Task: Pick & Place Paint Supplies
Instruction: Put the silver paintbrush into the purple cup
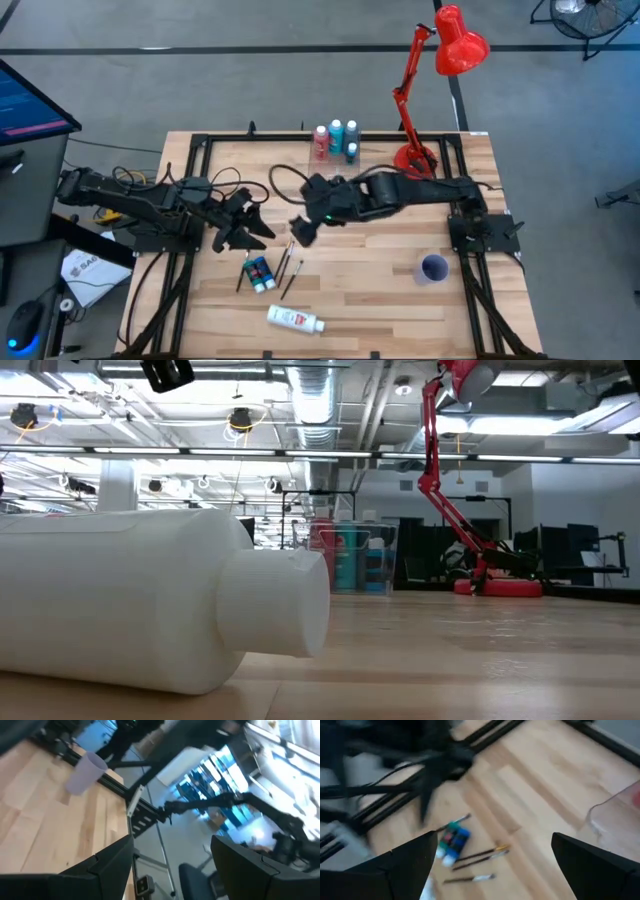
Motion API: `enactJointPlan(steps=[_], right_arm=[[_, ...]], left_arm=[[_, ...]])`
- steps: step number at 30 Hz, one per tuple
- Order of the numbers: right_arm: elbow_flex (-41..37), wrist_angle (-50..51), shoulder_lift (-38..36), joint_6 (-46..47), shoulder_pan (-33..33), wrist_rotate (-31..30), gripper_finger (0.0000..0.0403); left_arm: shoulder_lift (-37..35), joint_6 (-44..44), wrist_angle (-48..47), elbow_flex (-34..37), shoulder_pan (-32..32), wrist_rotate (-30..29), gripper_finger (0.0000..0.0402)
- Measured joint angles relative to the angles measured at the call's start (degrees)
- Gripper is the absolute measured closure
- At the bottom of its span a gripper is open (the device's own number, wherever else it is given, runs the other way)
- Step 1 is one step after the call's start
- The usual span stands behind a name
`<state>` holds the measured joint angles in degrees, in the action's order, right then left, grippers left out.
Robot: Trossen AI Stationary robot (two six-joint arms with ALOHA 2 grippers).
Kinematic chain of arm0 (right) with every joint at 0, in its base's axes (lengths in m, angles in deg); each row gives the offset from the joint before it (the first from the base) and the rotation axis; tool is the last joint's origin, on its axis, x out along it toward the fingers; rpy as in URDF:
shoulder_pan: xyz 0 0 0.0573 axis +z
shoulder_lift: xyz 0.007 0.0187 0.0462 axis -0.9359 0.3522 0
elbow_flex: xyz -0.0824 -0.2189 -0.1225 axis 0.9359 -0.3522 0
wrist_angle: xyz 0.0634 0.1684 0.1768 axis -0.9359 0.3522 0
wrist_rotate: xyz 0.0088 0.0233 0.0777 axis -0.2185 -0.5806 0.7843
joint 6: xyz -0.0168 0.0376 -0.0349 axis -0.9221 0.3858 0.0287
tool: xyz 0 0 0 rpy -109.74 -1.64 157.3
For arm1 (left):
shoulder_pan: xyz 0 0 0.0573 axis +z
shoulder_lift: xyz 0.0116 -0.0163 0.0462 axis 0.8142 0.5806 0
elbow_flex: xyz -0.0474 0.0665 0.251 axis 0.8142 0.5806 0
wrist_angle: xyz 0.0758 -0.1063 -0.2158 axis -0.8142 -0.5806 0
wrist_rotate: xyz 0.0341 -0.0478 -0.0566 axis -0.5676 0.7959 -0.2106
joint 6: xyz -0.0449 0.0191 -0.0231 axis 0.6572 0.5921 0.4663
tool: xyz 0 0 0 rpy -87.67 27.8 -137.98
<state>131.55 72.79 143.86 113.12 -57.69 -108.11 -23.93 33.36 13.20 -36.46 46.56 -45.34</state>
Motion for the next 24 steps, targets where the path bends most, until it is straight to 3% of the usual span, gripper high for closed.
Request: enactJointPlan(steps=[11, 18, 24], right_arm=[[-0.01, 1.6, -3.01, -3.39, 11.38, -0.46, 0.0019], [-0.56, 5.58, -2.61, -3.57, 17.52, -1.25, 0.0019], [-1.07, 4.67, -2.76, 0.3, 21.84, -9.73, 0.0019]], left_arm=[[3.82, 4.12, 1.02, -0.02, -4.54, -9.6, 0.0142], [15.32, 4.45, 0.84, -0.02, -12.13, -22.06, 0.0142], [26.43, 6.7, 0.93, -0.98, -16.32, -22.68, 0.0142]])
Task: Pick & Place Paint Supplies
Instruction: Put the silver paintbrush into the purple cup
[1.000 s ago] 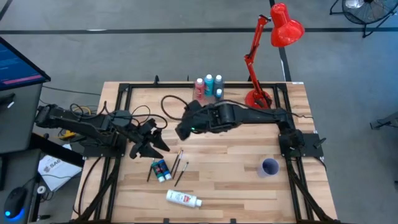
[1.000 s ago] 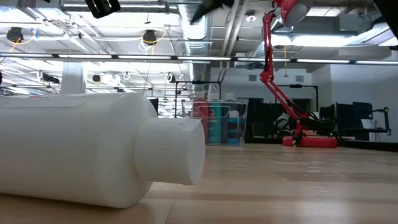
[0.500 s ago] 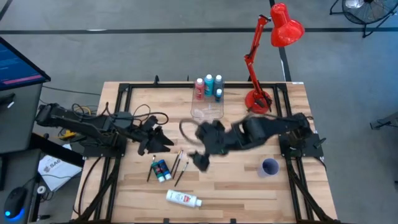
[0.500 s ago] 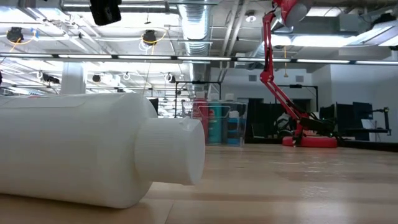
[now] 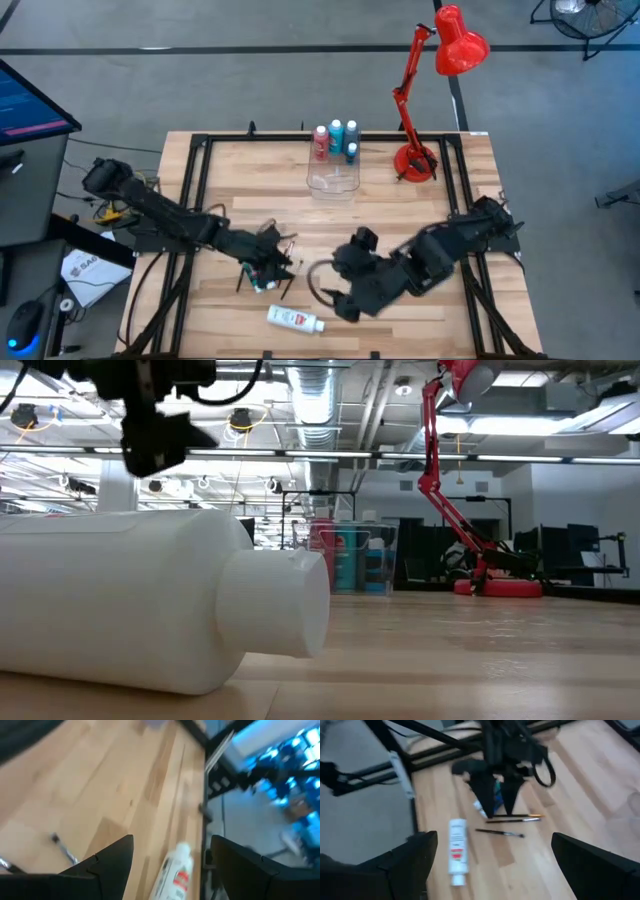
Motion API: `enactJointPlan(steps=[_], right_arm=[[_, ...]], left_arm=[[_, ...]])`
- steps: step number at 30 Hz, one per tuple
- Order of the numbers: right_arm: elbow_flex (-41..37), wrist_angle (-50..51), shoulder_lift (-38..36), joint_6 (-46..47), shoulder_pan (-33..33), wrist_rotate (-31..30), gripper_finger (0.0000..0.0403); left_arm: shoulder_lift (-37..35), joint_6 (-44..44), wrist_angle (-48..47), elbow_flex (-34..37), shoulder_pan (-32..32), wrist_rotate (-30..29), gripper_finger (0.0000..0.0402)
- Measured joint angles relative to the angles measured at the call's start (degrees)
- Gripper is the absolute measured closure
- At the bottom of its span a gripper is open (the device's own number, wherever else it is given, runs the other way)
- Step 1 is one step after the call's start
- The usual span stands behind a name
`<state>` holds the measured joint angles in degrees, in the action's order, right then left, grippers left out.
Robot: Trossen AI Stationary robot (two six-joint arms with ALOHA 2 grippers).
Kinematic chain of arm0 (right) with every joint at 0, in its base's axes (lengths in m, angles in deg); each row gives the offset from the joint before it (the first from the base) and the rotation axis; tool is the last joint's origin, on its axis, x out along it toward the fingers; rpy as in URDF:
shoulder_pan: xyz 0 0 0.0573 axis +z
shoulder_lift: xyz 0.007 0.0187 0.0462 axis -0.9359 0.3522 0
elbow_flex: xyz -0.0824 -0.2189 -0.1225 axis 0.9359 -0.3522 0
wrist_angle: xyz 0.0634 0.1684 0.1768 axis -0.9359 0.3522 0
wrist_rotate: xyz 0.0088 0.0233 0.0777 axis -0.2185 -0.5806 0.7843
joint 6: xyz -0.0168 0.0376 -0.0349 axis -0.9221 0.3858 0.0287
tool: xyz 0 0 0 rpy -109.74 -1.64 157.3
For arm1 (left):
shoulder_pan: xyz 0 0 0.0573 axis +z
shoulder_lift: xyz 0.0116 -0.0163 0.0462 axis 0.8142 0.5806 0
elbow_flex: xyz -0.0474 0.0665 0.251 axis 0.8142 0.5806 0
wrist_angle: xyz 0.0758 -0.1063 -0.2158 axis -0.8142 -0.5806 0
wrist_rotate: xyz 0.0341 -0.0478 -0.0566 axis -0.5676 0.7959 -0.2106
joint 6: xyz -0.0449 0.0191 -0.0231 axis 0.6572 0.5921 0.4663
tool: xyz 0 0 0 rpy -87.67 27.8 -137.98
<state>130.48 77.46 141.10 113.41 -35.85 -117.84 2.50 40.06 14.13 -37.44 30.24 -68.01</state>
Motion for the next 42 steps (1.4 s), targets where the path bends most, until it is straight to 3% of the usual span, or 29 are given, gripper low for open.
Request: enactJointPlan(steps=[5, 12, 18, 24, 27, 31, 35, 38, 42], right_arm=[[-0.15, -4.78, 0.3, 3.13, 3.29, -3.98, 0.0019], [-6.71, -23.88, 0.26, 6.63, 7.53, -11.21, 0.0019], [-21.06, -47.63, 0.39, 6.32, 9.93, -11.88, 0.0019], [-32.24, -60.16, -0.68, 8.22, 10.6, -7.4, 0.0019], [-39.8, -60.97, -5.79, 7.48, 11.38, -4.02, 0.0019], [-52.61, -66.49, -18.69, 4.72, 14.65, -5.57, 0.0019], [-64.59, -71.13, -25.35, 1.52, 16.83, -5.28, 0.0019], [-69.04, -76.86, -29.35, -4.1, 17.24, -5.39, 0.0019], [-71.3, -74.36, -31.49, -9.16, 17.21, -3.63, 0.0019]], left_arm=[[5.8, -1.25, -0.04, -3.13, -2.89, -1.85, 0.0142], [9.29, -3.33, -1.65, -4.2, -5.19, -5.83, 0.0168], [9.55, -10.55, -4.88, -4.78, -5.63, -7.64, 0.0207], [10.84, -15.0, -15.13, -9.3, -5.47, -11.12, 0.0242], [13.6, -14.05, -15.71, -11.97, -4.65, -12.81, 0.0252], [18.84, -10.1, -17.78, -16.48, -3.58, -14.68, 0.0256], [23.71, -4.91, -23.8, -21.31, -3.12, -15.12, 0.0257], [25.89, -1.27, -28.43, -23.65, -3.25, -15.13, 0.0257], [26.14, 4.96, -32.51, -24.33, -3.46, -15.15, 0.0257]])
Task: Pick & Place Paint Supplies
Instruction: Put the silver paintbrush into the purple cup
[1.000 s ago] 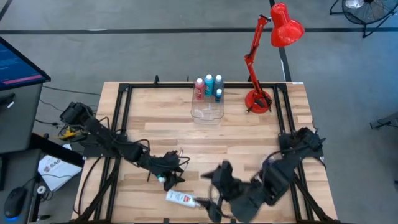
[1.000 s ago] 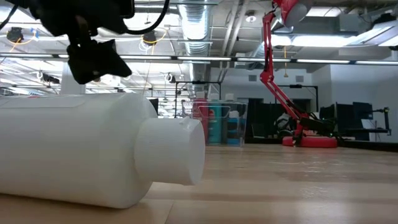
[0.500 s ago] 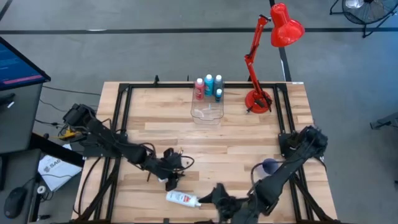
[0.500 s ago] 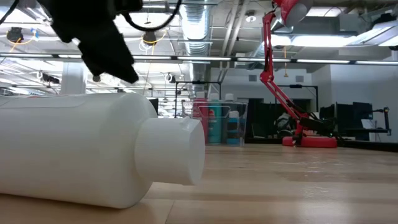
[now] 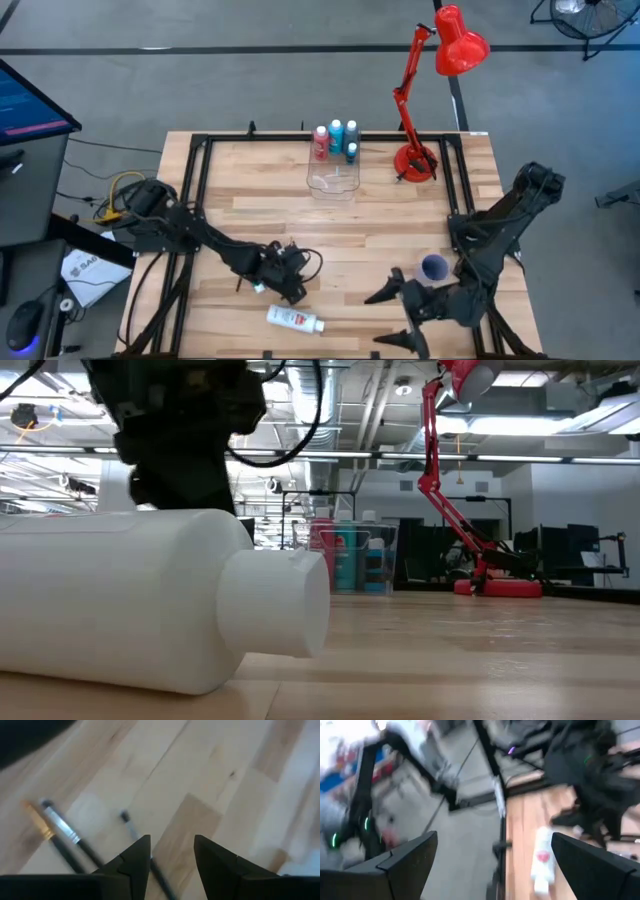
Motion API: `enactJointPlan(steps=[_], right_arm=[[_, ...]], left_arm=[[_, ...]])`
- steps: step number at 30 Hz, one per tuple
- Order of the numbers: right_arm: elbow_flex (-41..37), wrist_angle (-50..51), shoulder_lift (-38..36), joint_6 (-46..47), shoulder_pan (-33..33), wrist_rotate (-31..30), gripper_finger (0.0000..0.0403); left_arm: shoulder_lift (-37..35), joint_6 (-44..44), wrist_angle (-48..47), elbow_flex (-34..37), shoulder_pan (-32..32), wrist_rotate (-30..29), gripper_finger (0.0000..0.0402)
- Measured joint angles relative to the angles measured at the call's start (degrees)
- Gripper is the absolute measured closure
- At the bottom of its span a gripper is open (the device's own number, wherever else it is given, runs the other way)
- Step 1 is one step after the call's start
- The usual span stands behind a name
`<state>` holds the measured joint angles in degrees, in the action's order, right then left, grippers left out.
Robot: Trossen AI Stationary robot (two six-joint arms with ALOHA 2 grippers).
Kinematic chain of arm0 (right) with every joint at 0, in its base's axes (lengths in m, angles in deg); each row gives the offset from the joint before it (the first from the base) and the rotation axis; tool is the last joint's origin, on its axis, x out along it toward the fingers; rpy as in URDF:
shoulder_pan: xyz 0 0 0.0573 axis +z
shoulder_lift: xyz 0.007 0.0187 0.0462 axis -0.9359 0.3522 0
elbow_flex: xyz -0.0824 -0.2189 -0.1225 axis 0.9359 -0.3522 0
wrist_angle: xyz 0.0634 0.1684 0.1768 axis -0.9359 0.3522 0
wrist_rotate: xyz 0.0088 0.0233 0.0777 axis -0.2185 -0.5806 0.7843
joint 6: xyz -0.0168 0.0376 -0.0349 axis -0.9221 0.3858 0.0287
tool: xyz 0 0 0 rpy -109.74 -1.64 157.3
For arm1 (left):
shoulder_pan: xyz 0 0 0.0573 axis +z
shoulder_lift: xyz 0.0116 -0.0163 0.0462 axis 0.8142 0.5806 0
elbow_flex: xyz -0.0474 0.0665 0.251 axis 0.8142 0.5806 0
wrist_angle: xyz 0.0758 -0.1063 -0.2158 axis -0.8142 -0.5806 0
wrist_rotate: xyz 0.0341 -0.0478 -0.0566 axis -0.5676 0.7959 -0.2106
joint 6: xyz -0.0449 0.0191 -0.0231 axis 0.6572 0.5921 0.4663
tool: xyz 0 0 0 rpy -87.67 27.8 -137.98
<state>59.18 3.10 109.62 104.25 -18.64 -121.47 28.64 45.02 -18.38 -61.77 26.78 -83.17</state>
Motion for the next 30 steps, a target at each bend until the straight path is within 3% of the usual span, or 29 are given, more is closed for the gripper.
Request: enactJointPlan(steps=[16, 30], right_arm=[[0.01, 8.34, -5.43, -1.49, -0.71, 1.65, 0.0019], [-0.02, 14.24, -7.69, -1.95, -2.76, 1.7, 0.0019]], left_arm=[[0.4, 2.67, -2.92, 0.02, 0.48, -1.29, 0.0257], [5.12, 4.26, -1.15, -0.02, 1.21, -1.48, 0.0257]])
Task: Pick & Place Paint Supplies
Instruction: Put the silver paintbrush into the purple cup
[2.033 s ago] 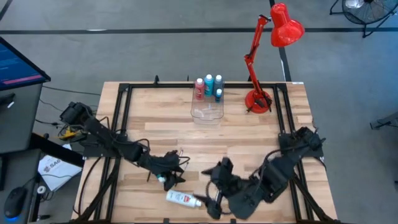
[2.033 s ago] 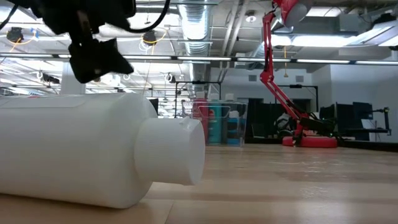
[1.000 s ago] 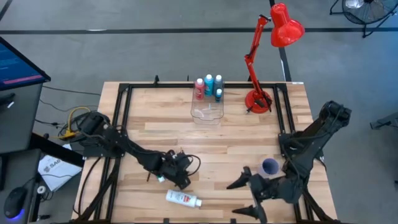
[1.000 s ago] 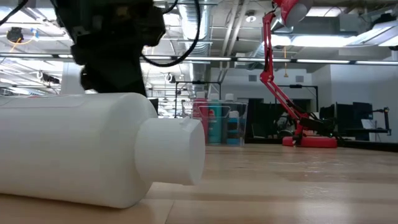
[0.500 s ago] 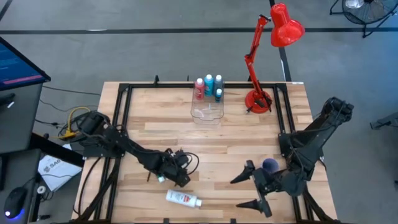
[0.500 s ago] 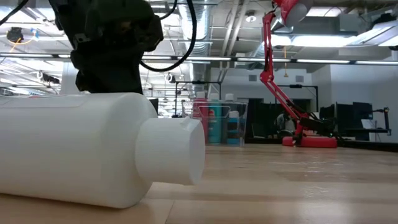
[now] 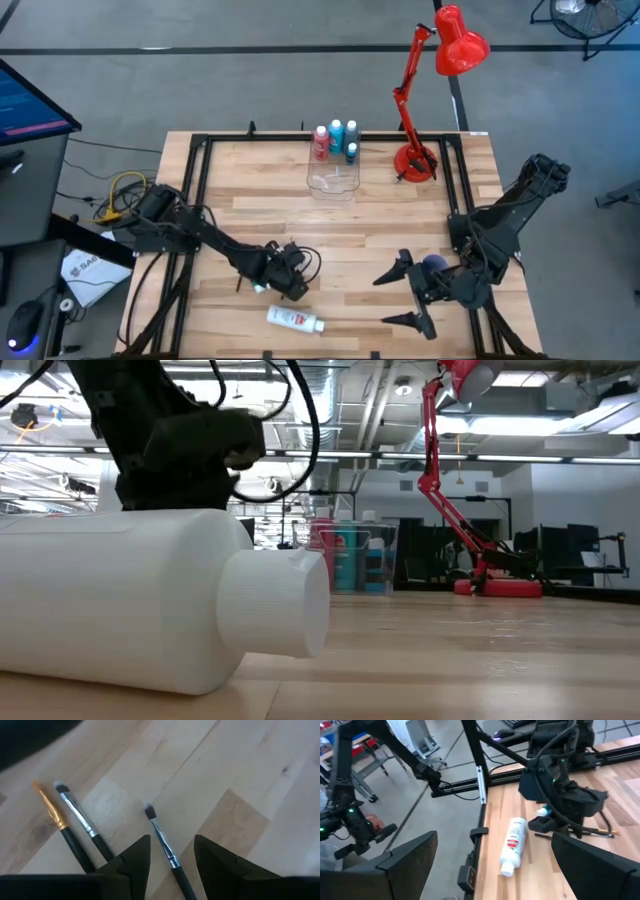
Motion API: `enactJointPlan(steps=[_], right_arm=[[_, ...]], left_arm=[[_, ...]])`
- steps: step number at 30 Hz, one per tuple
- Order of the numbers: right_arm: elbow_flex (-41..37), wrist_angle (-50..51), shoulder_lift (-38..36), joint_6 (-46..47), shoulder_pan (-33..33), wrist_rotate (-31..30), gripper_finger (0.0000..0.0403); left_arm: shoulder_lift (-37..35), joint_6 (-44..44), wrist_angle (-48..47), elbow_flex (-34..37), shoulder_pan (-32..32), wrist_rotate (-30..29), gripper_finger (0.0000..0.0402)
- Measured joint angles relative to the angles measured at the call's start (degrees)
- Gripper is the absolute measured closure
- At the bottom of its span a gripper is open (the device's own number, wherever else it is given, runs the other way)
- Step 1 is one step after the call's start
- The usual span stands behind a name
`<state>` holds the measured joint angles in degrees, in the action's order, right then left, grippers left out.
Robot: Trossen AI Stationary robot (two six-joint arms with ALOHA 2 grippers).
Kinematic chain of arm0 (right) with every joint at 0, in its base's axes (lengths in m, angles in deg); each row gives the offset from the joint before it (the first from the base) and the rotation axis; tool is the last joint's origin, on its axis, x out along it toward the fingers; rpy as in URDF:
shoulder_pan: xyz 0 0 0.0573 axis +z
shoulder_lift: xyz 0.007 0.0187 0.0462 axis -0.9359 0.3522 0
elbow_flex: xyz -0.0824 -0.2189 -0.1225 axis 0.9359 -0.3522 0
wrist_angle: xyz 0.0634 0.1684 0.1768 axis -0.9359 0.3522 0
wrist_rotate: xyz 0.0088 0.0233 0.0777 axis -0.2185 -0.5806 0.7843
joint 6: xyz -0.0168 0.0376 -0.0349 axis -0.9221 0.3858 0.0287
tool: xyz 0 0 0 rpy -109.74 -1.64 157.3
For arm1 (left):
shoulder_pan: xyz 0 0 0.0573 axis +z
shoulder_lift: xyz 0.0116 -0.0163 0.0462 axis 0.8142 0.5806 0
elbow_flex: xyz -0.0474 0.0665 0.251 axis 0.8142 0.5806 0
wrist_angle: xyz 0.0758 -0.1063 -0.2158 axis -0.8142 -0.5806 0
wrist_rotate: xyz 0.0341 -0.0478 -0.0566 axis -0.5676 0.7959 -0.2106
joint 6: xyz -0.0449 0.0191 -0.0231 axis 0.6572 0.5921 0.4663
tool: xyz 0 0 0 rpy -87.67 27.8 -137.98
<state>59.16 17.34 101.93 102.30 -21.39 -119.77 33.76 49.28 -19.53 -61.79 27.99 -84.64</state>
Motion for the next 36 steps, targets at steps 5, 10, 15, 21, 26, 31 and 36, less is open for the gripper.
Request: enactJointPlan(steps=[5, 10, 15, 21, 26, 31, 36], right_arm=[[0.0, 1.13, -0.08, 0.03, -1.04, -0.02, 0.0019], [0.0, 1.18, -0.08, 0.03, -1.63, 0.0, 0.0019], [0.0, 0.99, -0.08, 0.04, -1.63, 0.0, 0.0019], [0.0, 0.57, -0.08, 0.05, -1.66, -0.18, 0.0019], [0.0, 0.53, -0.08, 0.06, -1.66, -0.2, 0.0019], [0.0, 0.52, -0.08, 0.17, -1.63, -0.2, 0.0019], [0.0, 0.52, -0.08, 0.2, -1.63, -0.2, 0.0019]], left_arm=[[2.07, -0.03, 0.4, 0.06, 0.3, 2.26, 0.0257], [2.51, -0.19, 0.51, -0.09, 0.49, 2.15, 0.0257], [2.47, -0.39, 0.49, -0.09, 1.07, 2.97, 0.0262], [2.47, -1.96, 0.11, -0.01, 1.17, 3.22, 0.0305], [2.49, -3.92, 0.52, 0.02, 1.26, 4.67, 0.0358], [2.49, -3.94, 2.14, 0.02, 1.77, 7.35, 0.0392], [2.49, -3.93, 2.81, -0.02, 2.84, 9.98, 0.0394]])
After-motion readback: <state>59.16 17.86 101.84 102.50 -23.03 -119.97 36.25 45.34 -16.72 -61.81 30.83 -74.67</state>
